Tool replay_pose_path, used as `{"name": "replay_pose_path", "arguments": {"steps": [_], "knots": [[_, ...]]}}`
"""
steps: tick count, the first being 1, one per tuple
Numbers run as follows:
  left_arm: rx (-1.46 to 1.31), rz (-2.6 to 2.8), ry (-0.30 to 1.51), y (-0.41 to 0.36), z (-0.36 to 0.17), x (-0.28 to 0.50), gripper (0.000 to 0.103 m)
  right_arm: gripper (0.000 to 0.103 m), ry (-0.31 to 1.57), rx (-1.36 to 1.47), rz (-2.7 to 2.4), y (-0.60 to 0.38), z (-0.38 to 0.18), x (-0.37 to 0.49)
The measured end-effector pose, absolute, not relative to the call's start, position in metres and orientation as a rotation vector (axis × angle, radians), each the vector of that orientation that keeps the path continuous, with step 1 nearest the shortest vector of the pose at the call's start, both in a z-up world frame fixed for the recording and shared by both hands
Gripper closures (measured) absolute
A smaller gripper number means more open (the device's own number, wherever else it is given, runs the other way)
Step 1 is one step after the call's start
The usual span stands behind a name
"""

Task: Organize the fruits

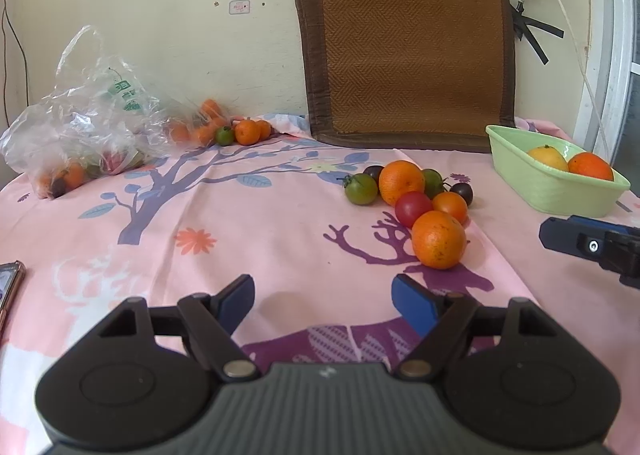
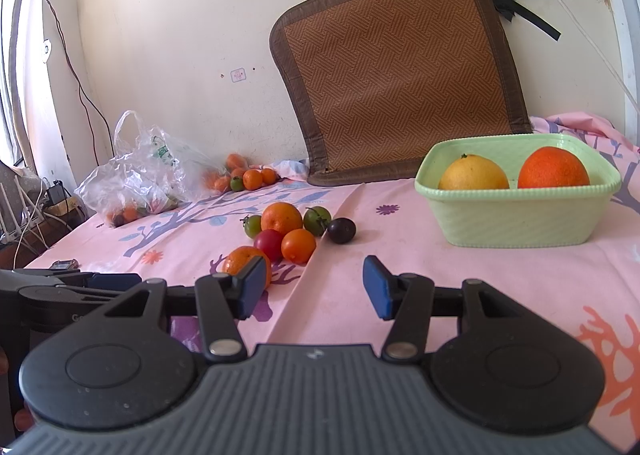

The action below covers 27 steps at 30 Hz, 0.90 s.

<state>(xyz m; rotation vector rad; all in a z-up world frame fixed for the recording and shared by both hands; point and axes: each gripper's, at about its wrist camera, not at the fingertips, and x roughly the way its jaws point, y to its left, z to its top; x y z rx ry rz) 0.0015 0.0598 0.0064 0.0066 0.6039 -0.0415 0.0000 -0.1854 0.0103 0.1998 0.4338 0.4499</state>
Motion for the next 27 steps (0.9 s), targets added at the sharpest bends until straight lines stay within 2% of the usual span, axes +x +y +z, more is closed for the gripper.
{"name": "replay_pose_path", "arguments": {"steps": [6,10,14,16,21,23,27], "knots": [[0.006,-0.071,0.588,0.059,0.008,-0.001,0.025,0.047,0.431,0.206,0.442,-0.185,0.009,0.000],[0.000,-0.159,0.560,0.057,0.012,-0.006,0.017,0.047,0.426,0.227,0.431,-0.188,0.008,-0.001],[-0.020,-0.271,0.574,0.045,0.014,-0.001,0.016,0.047,0.426,0.281,0.405,-0.195,0.008,0.001],[-0.011,-0.301,0.588,0.035,0.014,0.005,0.021,0.047,0.428,0.306,0.396,-0.198,0.008,0.002],[0.063,-0.306,0.607,0.010,0.012,0.025,0.026,0.047,0.426,0.317,0.399,-0.198,0.009,0.001],[0.053,-0.300,0.623,0.010,0.012,0.034,0.032,0.047,0.423,0.313,0.403,-0.197,0.009,0.000],[0.018,-0.286,0.669,0.015,0.007,0.052,0.059,0.047,0.421,0.323,0.405,-0.199,0.009,0.001]]}}
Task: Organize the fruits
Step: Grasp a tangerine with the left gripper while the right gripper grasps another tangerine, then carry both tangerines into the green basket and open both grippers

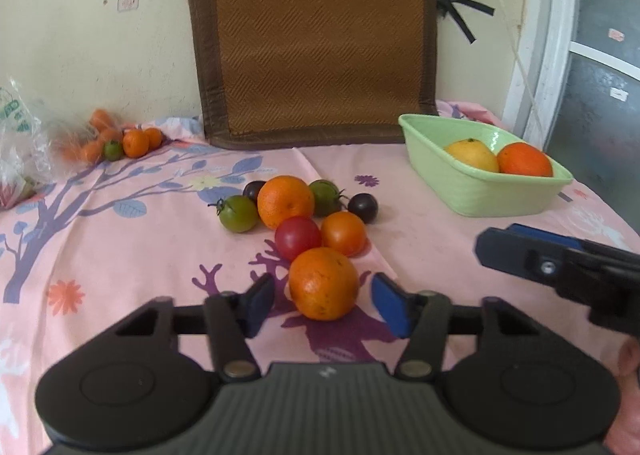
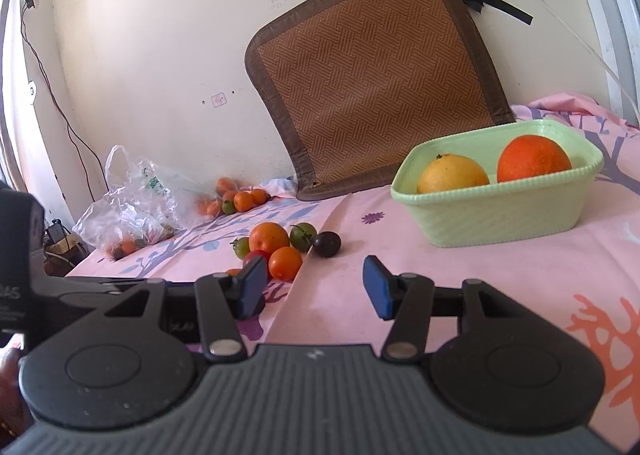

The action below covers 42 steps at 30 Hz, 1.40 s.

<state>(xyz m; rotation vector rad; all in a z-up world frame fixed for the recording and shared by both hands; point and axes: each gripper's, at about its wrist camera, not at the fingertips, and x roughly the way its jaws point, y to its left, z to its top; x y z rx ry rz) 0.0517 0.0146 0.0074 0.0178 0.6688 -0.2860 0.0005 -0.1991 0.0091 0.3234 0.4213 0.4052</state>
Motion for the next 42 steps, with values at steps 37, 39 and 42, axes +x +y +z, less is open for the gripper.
{"name": "replay_pose_path", "arguments": {"steps": [37,39,42], "knots": [[-0.084,-0.225,0.634,0.073,0.007,0.023,0.063,0.071,0.531,-0.245,0.572,-0.105,0.008,0.063],[-0.079,-0.224,0.633,0.073,0.007,0.023,0.063,0.072,0.535,-0.246,0.570,-0.103,0.008,0.066],[-0.082,-0.225,0.633,0.074,0.007,0.023,0.064,0.072,0.529,-0.243,0.569,-0.105,0.008,0.064]]}}
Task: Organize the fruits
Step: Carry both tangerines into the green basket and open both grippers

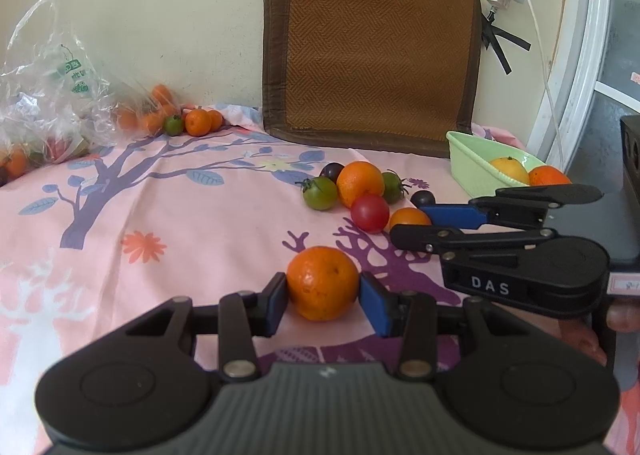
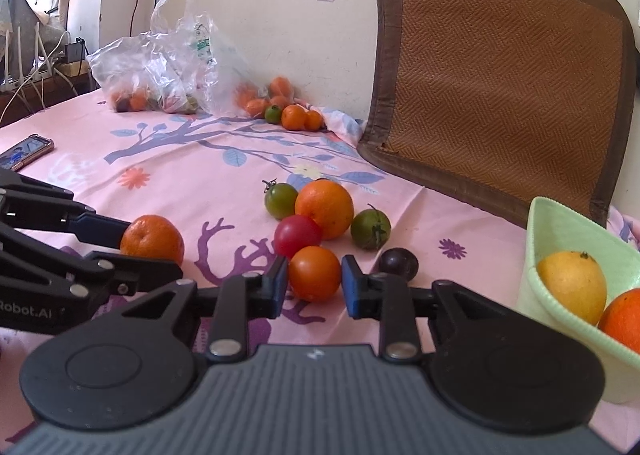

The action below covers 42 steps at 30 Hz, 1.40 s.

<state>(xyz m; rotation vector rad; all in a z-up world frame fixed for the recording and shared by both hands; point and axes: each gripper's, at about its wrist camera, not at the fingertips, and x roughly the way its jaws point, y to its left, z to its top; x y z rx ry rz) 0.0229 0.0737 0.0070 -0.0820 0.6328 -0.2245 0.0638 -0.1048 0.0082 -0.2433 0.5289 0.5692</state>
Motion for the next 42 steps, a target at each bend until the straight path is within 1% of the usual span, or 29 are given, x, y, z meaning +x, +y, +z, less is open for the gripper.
{"name": "replay_pose_path", "arguments": {"steps": [3,7,11,14,18,23,27,33,34,35,36,37,39,42], "knots": [[-0.082,-0.221,0.627,0.073,0.008,0.022,0.064,0.073,0.498,-0.217,0.558,-0.113,0.012,0.052],[-0.101,-0.273,0.619,0.063,0.012,0.023,0.064,0.073,0.411,-0.178,0.522,-0.135,0.020,0.026],[-0.095,-0.364,0.607,0.033,0.027,0.038,0.064,0.073,0.321,-0.151,0.415,-0.166,0.026,0.010],[-0.077,-0.429,0.576,-0.001,0.047,0.060,0.064,0.073,0.263,-0.134,0.314,-0.191,0.031,0.015],[-0.055,-0.492,0.560,-0.049,0.064,0.089,0.064,0.072,0.254,-0.073,0.199,-0.223,0.031,0.032],[-0.075,-0.545,0.609,-0.093,0.063,0.117,0.064,0.072,0.275,0.015,0.151,-0.246,0.024,0.047],[-0.070,-0.549,0.642,-0.111,0.056,0.132,0.064,0.071,0.311,0.021,0.145,-0.250,0.022,0.054],[-0.080,-0.564,0.667,-0.127,0.057,0.158,0.064,0.071,0.301,0.012,0.134,-0.248,0.022,0.050],[-0.076,-0.565,0.670,-0.130,0.057,0.161,0.062,0.070,0.300,0.009,0.136,-0.247,0.022,0.050],[-0.069,-0.563,0.673,-0.133,0.056,0.165,0.062,0.068,0.295,0.007,0.135,-0.247,0.022,0.049],[-0.057,-0.556,0.674,-0.137,0.055,0.167,0.062,0.058,0.290,0.008,0.132,-0.247,0.022,0.048],[-0.049,-0.551,0.678,-0.140,0.054,0.170,0.062,0.054,0.285,0.009,0.129,-0.248,0.022,0.048],[-0.046,-0.542,0.687,-0.143,0.051,0.172,0.061,0.053,0.275,0.014,0.127,-0.249,0.022,0.048],[-0.069,-0.536,0.671,-0.137,0.052,0.167,0.054,0.053,0.263,0.021,0.122,-0.250,0.022,0.047]]}}
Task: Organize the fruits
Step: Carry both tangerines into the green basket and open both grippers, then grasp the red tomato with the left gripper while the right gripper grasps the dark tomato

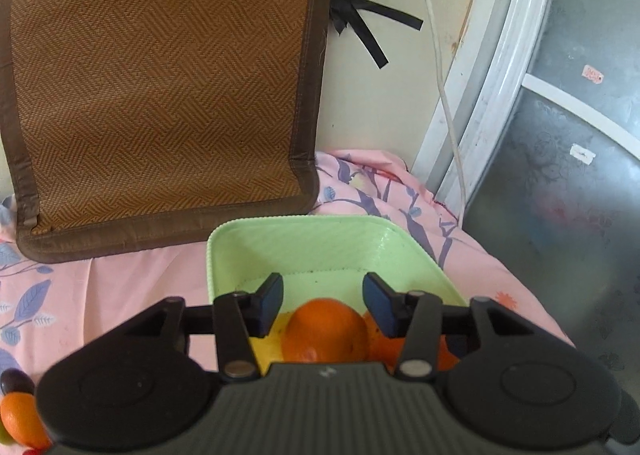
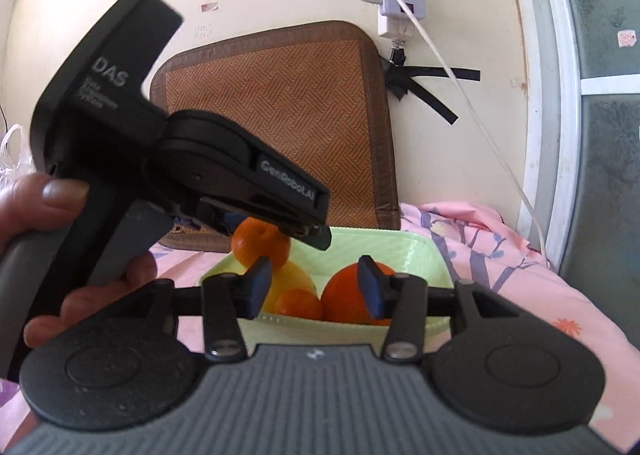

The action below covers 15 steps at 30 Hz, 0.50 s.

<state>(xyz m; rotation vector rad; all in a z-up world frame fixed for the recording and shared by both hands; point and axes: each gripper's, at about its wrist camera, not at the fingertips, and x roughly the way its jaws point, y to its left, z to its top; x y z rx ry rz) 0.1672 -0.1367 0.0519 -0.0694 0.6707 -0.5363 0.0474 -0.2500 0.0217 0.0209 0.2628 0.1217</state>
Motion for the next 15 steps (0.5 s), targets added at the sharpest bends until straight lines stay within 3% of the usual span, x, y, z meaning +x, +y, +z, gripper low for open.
{"name": "replay_pose_path", "arguments": {"steps": [8,15], "knots": [[-0.164,-0.453,0.568,-0.073,0.070,0.138,0.047,0.053,0.233,0.025,0.106,-0.251,0.022,0.044],[-0.208,-0.333,0.568,-0.007,0.056,0.099,0.042,0.053,0.207,0.041,0.162,-0.252,0.025,0.036]]}}
